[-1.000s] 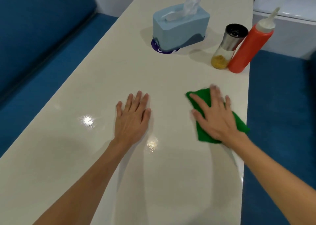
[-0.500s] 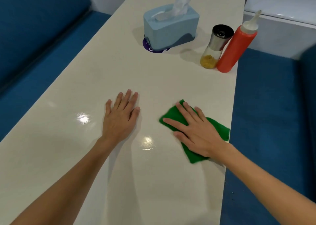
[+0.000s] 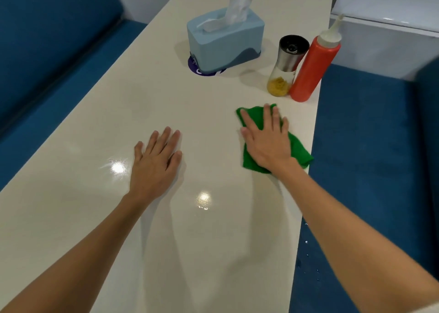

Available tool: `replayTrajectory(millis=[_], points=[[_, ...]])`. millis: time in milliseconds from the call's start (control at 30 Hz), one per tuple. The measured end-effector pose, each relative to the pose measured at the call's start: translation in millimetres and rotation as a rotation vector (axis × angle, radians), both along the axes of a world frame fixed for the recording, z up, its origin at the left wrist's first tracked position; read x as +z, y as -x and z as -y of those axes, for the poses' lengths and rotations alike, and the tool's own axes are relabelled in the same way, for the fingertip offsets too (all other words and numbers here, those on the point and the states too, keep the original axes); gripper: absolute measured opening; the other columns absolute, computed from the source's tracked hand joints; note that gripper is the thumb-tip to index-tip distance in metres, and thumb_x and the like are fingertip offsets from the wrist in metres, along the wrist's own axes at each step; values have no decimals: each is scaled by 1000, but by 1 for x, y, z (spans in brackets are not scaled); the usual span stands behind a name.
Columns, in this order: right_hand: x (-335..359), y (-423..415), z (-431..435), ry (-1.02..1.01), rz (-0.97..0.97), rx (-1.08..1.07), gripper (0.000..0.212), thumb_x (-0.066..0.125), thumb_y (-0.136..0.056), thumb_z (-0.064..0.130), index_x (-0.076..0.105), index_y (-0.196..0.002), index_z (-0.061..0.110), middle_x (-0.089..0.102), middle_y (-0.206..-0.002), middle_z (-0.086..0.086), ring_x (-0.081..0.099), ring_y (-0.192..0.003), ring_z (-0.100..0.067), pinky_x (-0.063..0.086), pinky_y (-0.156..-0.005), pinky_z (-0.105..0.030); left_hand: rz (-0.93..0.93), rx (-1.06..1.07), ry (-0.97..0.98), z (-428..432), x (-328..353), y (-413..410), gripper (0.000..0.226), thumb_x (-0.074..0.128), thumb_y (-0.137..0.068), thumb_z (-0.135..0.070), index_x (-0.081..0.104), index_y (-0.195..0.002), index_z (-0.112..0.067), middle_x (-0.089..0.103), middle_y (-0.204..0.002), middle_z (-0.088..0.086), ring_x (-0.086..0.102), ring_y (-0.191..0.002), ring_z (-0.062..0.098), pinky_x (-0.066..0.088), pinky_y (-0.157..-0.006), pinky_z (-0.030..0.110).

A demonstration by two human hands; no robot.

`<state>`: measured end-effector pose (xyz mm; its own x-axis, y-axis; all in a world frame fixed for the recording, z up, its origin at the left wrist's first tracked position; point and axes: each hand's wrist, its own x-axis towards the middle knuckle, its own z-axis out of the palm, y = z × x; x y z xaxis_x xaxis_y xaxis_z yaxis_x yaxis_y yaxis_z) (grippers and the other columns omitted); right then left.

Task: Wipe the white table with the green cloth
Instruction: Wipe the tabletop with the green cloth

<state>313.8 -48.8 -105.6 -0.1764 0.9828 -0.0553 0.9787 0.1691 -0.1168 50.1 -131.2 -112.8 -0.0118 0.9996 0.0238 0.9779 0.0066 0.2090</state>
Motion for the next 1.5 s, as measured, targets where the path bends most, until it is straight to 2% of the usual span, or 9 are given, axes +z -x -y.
replayTrajectory(millis=[200,300,500,633,733,933,1100,1367,1500], points=[[1,-6,88,14,-41,493,48,12,-100,50,11,-148,48,7,-160,-13,1,-147,-31,4,-117,-49,19,6,10,0,-1,2,56,14,-97,-48,20,-151,-37,16,-160,-9,11,-147,15,6,-115,45],[7,-39,88,33,-25,596,46,13,-100,52,12,-146,52,3,-160,-3,-1,-148,-22,0,-117,-44,37,3,21,-1,0,3,57,13,-96,-50,20,-151,-37,16,-160,-9,10,-147,14,5,-115,45],[4,-27,12,-6,-31,298,49,11,-97,53,8,-146,53,10,-160,-7,4,-147,-26,5,-116,-49,114,-20,23,9,6,20,56,18,-97,-50,22,-151,-35,16,-160,-9,9,-147,11,4,-116,45],[-1,30,-15,-19,-39,81,48,17,-101,47,7,-148,48,7,-159,-14,0,-146,-32,2,-115,-53,61,51,10,25,7,50,57,17,-98,-49,18,-152,-33,12,-160,-9,6,-148,10,-1,-116,44],[1,76,-10,4,-81,51,49,16,-101,46,6,-149,46,3,-159,-16,-4,-146,-33,-2,-115,-53,23,138,2,37,9,80,59,13,-98,-51,17,-153,-30,12,-160,-7,6,-148,12,-1,-116,47],[-5,144,62,-48,-109,437,49,18,-100,45,16,-149,45,13,-158,-17,8,-145,-35,2,-115,-50,-24,332,10,60,8,133,60,14,-97,-50,20,-152,-29,17,-160,-1,13,-147,18,3,-114,55],[0,114,60,4,-97,797,47,19,-98,50,21,-145,50,15,-159,-4,8,-147,-24,1,-115,-41,22,350,30,71,4,148,57,15,-97,-50,19,-152,-33,15,-161,-3,11,-148,16,6,-113,55],[-2,141,-34,-18,-50,296,49,16,-99,51,8,-148,49,8,-160,-9,1,-147,-29,2,-115,-53,48,342,-4,72,1,149,57,14,-98,-52,18,-152,-35,12,-161,-6,6,-148,12,1,-114,53],[-1,192,-29,19,-79,213,49,17,-101,48,7,-149,46,4,-160,-12,-3,-146,-31,-2,-115,-54,57,337,9,71,-1,152,58,12,-97,-53,16,-152,-36,9,-161,-8,4,-148,11,-2,-115,52]])
